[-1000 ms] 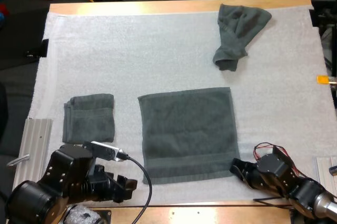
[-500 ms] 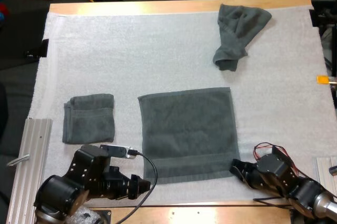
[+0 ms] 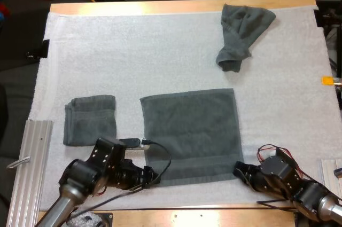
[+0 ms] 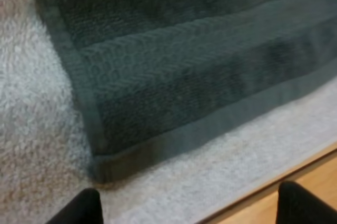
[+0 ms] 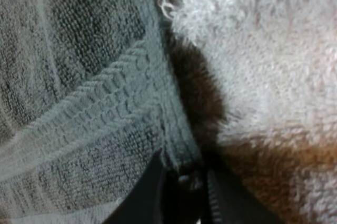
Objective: Pick towel from pile, fold and stack
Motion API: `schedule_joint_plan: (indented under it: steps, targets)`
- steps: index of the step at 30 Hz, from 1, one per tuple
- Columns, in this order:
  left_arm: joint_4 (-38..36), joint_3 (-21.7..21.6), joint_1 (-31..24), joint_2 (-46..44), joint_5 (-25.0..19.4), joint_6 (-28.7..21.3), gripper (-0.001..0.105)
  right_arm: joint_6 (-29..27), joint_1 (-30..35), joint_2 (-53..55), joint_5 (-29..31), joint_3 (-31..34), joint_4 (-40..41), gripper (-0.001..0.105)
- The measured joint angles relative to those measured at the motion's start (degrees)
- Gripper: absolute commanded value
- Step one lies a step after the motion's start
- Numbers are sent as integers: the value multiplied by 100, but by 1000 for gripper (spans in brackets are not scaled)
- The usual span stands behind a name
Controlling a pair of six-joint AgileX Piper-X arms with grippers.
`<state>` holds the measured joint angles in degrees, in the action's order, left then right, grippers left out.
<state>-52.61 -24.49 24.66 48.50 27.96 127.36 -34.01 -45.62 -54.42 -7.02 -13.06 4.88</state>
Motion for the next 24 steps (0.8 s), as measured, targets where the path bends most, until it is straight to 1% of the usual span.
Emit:
schedule_joint_plan:
  steps: [5,15,21,24]
  targets:
    - [209,15,0,570,-25,-121,66,-20,0,0,-15,0,0,7]
    - [500,15,0,1362,-35,-257,66,-20,0,0,-14,0,0,7]
    - [677,15,0,1892,102,-342,66,-20,0,0,-14,0,0,7]
    - [729,-42,0,2077,393,-414,66,-20,0,0,-14,0,0,7]
